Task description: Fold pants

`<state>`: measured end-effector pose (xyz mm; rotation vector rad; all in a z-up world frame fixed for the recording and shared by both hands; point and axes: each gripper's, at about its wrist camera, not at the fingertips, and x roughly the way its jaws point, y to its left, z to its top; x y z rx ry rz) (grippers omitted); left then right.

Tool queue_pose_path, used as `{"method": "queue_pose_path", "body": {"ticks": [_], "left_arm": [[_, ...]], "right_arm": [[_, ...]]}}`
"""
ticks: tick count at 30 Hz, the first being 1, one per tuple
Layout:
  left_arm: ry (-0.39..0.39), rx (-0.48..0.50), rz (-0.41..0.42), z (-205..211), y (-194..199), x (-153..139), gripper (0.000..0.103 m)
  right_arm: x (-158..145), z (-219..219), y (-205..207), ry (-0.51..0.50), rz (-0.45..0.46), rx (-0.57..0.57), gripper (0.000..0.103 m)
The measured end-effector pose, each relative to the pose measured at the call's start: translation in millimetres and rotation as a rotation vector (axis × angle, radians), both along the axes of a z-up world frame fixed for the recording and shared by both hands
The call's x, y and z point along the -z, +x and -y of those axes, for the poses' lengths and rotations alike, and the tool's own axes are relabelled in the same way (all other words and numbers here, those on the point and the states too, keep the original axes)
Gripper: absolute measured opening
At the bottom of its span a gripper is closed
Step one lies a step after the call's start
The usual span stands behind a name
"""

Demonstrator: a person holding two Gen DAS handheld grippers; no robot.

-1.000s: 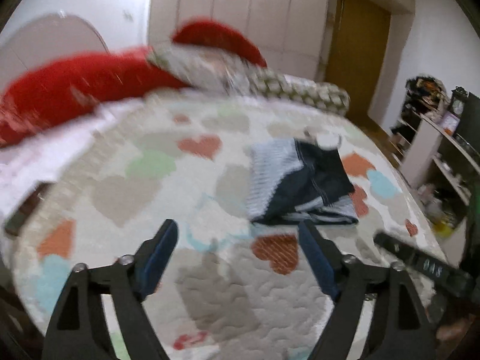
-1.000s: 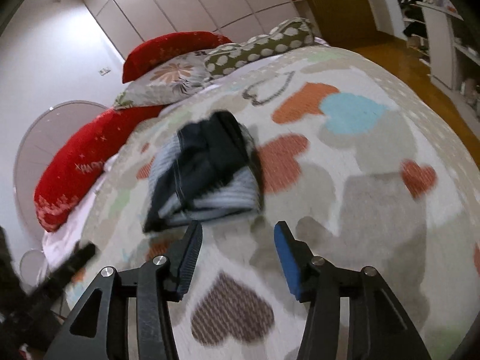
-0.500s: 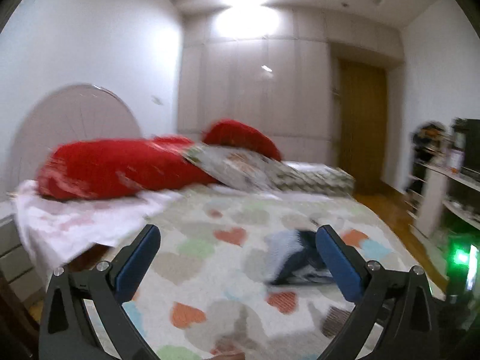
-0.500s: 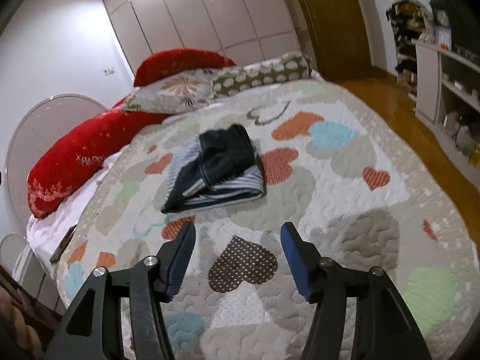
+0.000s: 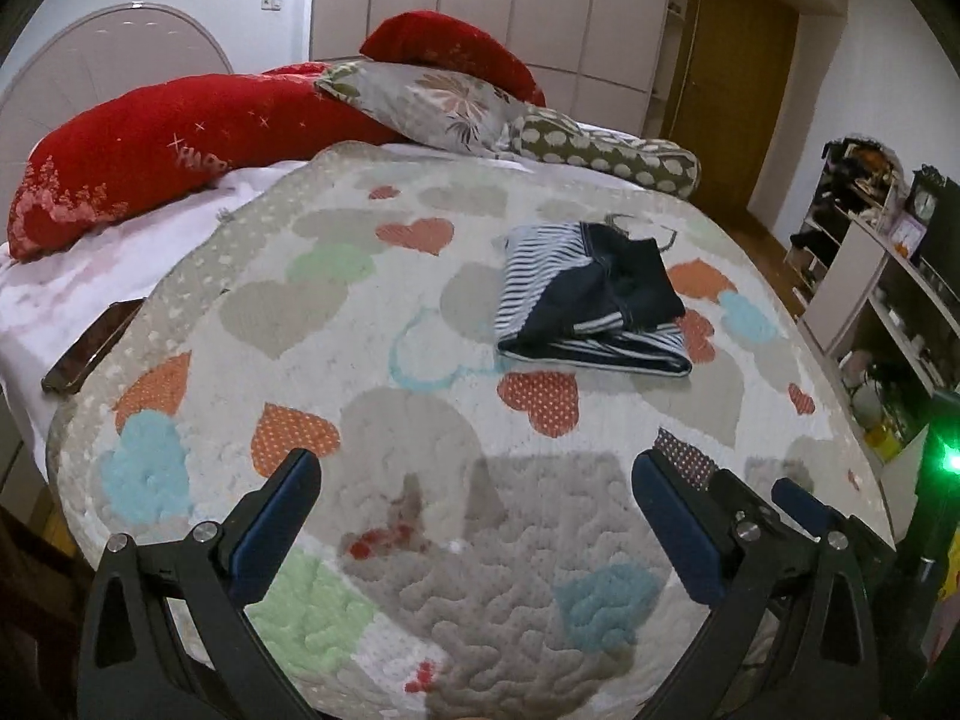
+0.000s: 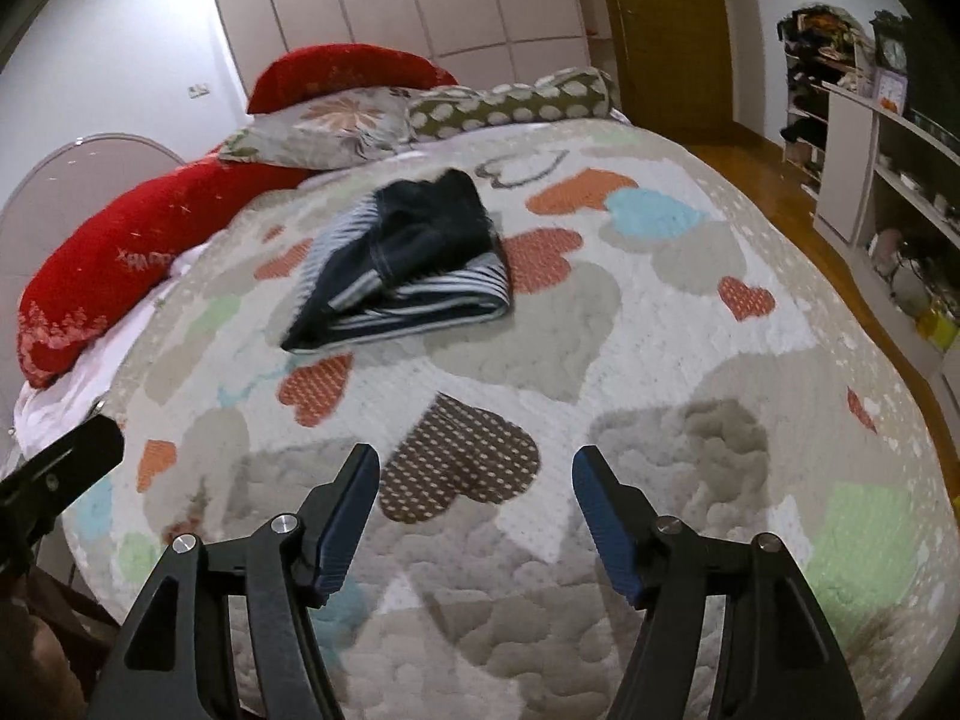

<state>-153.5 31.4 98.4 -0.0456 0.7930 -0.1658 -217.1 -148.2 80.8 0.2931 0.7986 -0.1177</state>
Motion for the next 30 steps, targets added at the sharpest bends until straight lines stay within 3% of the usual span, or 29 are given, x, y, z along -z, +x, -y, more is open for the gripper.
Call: {"method": "queue_pose_path", "body": {"ticks": [15,30], "left_arm": [[0.064,0.009,-0.022,6,2,7,0.103],[0.086,0.019,-0.057,11,4,16,0.103]], "right_arm": [[16,-10,5,-0.064,-0.086,-0.012,0.072],[20,-14,7,-0.078,-0.1,-0.015,0.072]]}}
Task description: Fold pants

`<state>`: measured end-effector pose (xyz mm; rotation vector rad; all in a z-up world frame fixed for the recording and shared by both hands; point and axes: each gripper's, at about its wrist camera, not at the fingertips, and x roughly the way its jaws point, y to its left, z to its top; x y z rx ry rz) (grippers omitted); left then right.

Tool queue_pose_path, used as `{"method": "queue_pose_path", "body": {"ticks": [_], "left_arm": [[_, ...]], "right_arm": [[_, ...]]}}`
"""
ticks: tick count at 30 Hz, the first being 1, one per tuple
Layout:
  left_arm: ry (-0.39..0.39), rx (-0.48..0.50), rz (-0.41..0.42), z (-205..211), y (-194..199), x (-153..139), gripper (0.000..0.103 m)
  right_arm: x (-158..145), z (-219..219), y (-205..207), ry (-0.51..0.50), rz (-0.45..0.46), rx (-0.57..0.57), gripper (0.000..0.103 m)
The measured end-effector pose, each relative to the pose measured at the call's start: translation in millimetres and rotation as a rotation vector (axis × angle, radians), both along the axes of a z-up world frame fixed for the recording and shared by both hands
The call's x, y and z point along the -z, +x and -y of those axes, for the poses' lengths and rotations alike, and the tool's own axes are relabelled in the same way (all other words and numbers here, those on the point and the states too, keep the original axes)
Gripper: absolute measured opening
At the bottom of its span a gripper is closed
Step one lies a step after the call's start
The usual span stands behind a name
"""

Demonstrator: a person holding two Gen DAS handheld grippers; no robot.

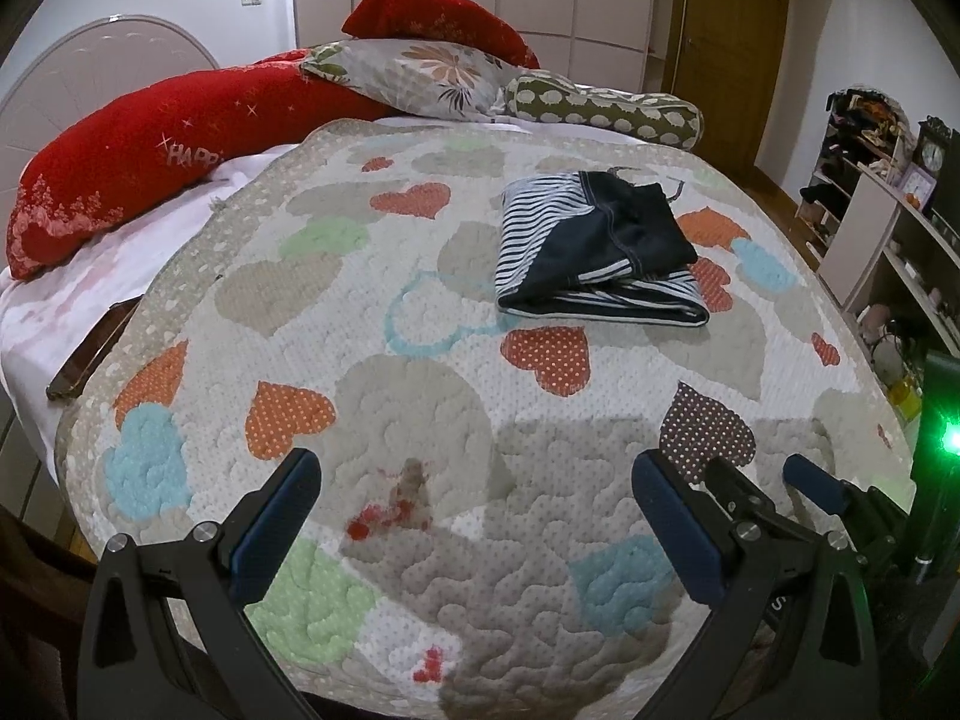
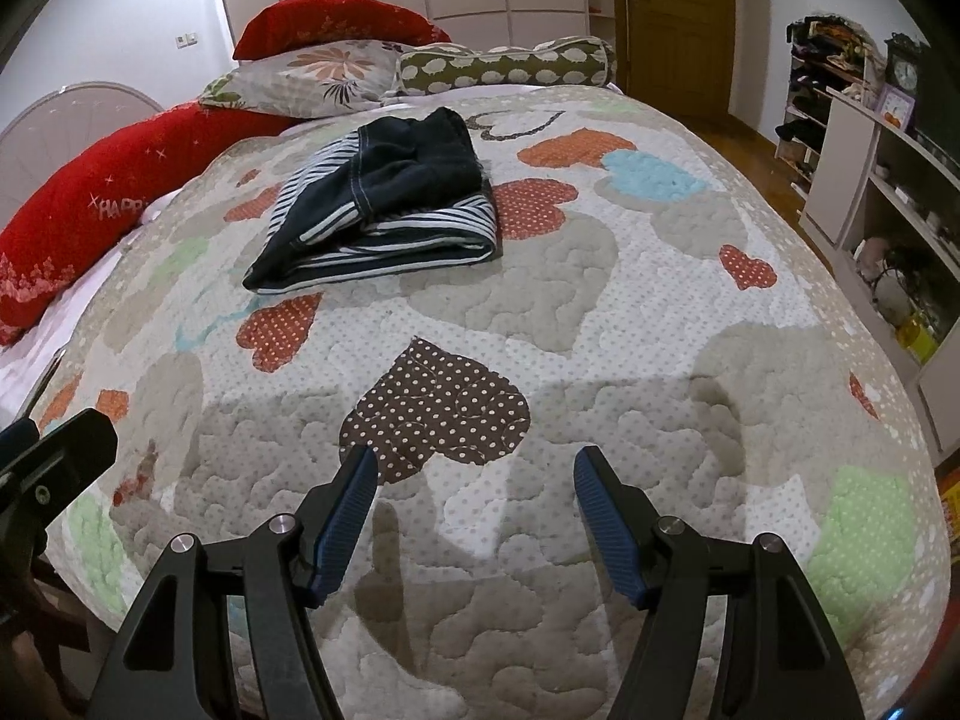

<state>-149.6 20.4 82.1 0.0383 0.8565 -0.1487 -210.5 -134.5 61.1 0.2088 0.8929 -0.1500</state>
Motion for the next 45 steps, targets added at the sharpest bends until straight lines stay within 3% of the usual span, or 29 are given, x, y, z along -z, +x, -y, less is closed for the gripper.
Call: {"method": "queue_pose_path", "body": {"ticks": [45], "left_arm": [[-0.03,0.002,-0.125,-10,12,28,0.103]], "right_arm": [[5,-11,1,-0.044,-0.007,-0.013,0.076]]}}
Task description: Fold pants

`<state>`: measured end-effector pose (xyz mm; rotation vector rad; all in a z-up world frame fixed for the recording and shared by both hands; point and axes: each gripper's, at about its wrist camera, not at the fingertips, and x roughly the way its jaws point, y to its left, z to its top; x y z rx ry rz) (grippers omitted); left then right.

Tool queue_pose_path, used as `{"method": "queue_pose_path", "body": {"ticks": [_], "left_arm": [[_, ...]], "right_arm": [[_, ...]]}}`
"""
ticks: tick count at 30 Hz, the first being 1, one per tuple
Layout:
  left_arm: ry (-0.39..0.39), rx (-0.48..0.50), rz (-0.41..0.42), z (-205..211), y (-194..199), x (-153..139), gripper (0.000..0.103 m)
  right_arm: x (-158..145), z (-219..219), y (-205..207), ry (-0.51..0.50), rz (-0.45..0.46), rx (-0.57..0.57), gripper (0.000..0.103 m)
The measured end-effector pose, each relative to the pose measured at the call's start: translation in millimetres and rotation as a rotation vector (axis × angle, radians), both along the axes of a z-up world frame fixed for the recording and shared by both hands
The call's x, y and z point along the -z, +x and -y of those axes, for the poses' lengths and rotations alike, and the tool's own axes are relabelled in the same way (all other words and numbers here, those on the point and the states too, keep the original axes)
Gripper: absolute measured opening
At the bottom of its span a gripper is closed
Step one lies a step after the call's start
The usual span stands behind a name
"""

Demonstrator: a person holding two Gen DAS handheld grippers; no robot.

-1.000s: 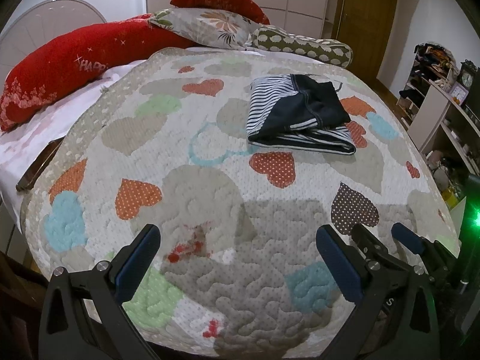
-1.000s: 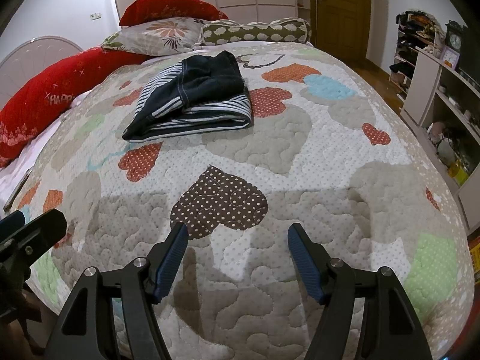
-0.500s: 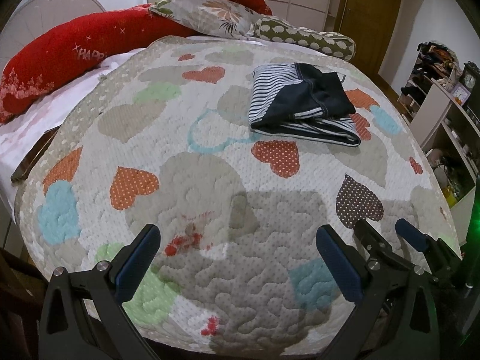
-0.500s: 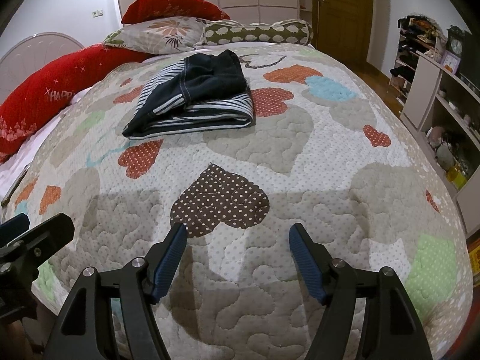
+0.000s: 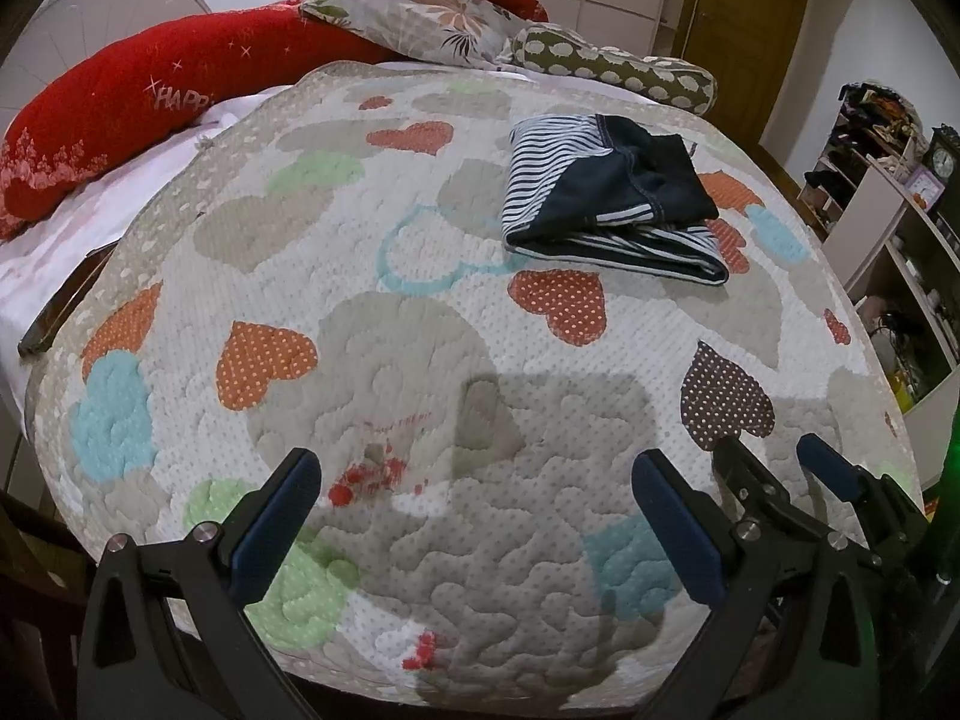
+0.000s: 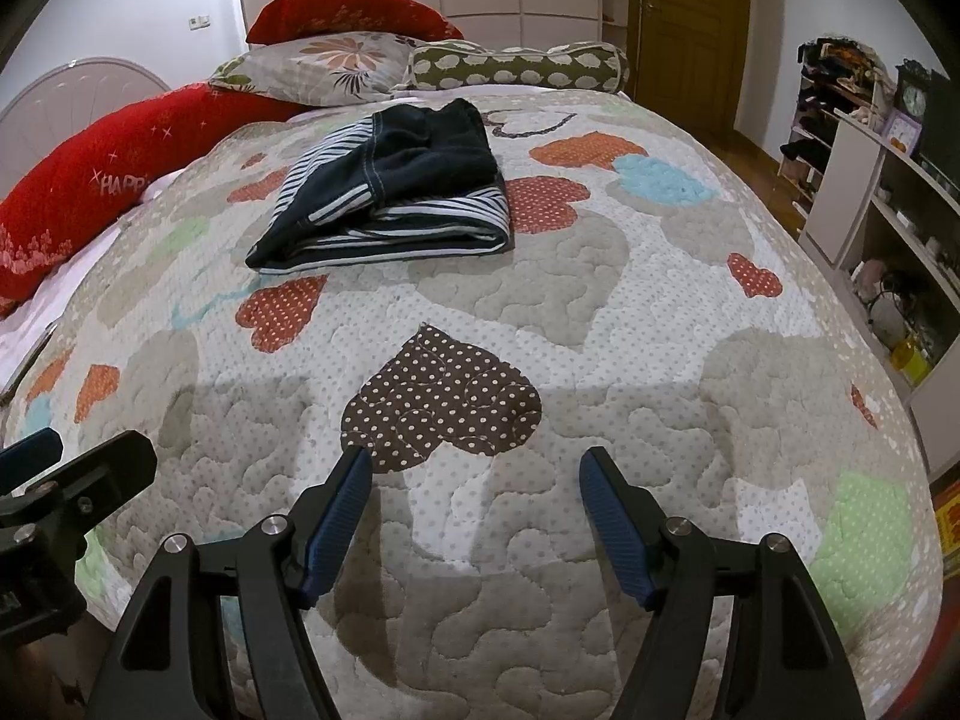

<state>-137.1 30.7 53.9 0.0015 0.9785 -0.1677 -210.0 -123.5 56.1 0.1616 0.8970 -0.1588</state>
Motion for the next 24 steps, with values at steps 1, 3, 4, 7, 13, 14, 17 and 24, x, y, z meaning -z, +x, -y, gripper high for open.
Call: {"method": "queue_pose_path", "body": {"ticks": [1,3,4,7,13,14,17,24], "left_arm": [[0.0,0.0,-0.001,0,0,0,0.103],[-0.002,-0.001,-0.005,-1,1,1,0.103],[-0.002,-0.001,-0.007,-1,1,2,0.103],[-0.002,-0.002,-0.009,-1,0,3,0.103],[-0.004,-0.008,-0.017,-3,3,5,0.103],[-0.007,-0.011,-0.02,-4,4,6,0.103],[-0.015,-0.013,-0.026,-6,8,7,0.103],[-0.01,-0.009,-0.011,-3,23,4,0.103]], "right_arm": [[0,0,0,-0.002,0.0,-0.001,0.076],[0,0,0,-0.006,0.0,-0.003,0.077],[0,0,0,-0.005,0.0,-0.004,0.077],[0,-1,0,-0.005,0.0,-0.002,0.077],[0,-3,0,-0.017,0.004,-0.01,0.077],[0,-3,0,-0.019,0.005,-0.013,0.077],[-1,-5,-1,-0.024,0.01,-0.022,0.077],[-6,-8,5,-0.028,0.025,-0.035,0.077]]}}
